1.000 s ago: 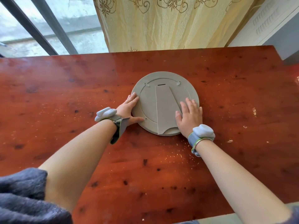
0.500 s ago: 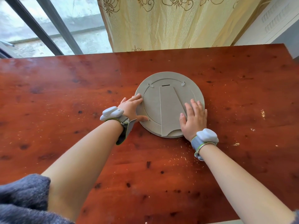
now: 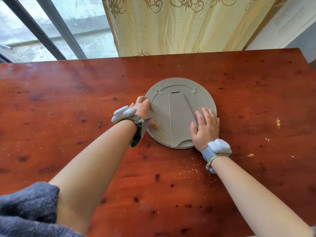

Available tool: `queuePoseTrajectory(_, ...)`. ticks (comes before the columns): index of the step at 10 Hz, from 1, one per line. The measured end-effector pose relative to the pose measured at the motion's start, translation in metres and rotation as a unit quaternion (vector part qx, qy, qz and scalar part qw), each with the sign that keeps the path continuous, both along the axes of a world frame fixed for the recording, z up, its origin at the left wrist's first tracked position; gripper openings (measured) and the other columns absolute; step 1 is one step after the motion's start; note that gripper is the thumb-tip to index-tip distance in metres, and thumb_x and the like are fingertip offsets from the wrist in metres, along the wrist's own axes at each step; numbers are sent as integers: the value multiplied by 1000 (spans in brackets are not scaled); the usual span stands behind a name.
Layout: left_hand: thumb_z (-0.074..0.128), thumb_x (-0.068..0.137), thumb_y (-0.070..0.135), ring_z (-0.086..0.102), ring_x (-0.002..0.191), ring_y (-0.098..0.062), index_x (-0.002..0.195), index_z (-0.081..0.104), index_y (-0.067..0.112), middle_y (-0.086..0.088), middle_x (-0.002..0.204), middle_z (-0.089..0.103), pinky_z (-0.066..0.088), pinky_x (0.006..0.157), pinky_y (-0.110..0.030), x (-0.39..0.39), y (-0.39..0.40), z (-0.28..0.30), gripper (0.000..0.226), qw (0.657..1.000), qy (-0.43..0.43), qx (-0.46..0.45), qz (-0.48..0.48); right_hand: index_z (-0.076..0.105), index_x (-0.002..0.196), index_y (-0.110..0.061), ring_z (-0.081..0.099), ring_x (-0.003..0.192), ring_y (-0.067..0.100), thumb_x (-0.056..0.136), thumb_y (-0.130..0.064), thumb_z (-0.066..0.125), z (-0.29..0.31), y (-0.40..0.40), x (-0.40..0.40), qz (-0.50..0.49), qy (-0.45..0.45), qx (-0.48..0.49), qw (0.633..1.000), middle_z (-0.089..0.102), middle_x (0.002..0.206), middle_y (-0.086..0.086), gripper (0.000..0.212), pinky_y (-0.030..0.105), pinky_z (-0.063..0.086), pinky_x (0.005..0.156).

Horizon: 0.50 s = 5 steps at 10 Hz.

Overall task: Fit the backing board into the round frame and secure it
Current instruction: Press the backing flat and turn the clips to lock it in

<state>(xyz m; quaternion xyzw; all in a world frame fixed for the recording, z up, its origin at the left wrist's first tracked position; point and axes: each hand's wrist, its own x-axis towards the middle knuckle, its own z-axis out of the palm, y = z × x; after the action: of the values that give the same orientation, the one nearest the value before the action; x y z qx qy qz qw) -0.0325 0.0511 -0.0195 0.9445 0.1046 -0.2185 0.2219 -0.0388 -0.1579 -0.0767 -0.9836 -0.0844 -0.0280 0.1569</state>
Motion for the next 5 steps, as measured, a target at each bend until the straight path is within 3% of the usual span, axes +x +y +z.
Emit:
queuePoseTrajectory(2, 83, 61, 37, 50, 111, -33, 118, 46, 7, -8, 132, 34, 45, 95, -41, 10, -5, 7, 74, 997, 44, 51, -25, 64, 109, 2, 54, 115, 49, 78, -30, 37, -1, 0, 1, -1, -11, 3, 1000, 62, 121, 28, 52, 68, 40, 89)
queuePoseTrajectory(3, 82, 64, 37, 52, 92, -28, 118, 47, 5, -10, 126, 34, 46, 87, -38, 13, -9, 10, 72, 995, 64, 61, -34, 64, 108, 2, 54, 114, 49, 78, -30, 37, -1, -1, 0, -1, -9, 3, 1000, 62, 120, 27, 51, 67, 41, 89)
queuePoseTrajectory(4, 80, 66, 42, 32, 56, -14, 112, 53, 3, -7, 105, 26, 40, 72, -28, 16, -13, 12, 66, 990, 71, 105, -53, 64, 108, 2, 54, 115, 48, 78, -30, 37, -2, -1, 1, -2, -8, 4, 1000, 62, 121, 27, 51, 67, 41, 89)
queuePoseTrajectory(5, 76, 69, 47, 26, 54, -11, 99, 50, 7, -8, 102, 24, 36, 61, -27, 17, -16, 12, 57, 986, 69, 137, -64, 64, 108, 2, 54, 115, 48, 78, -30, 37, -2, -1, 1, -1, -8, 6, 1000, 62, 120, 27, 51, 67, 41, 89)
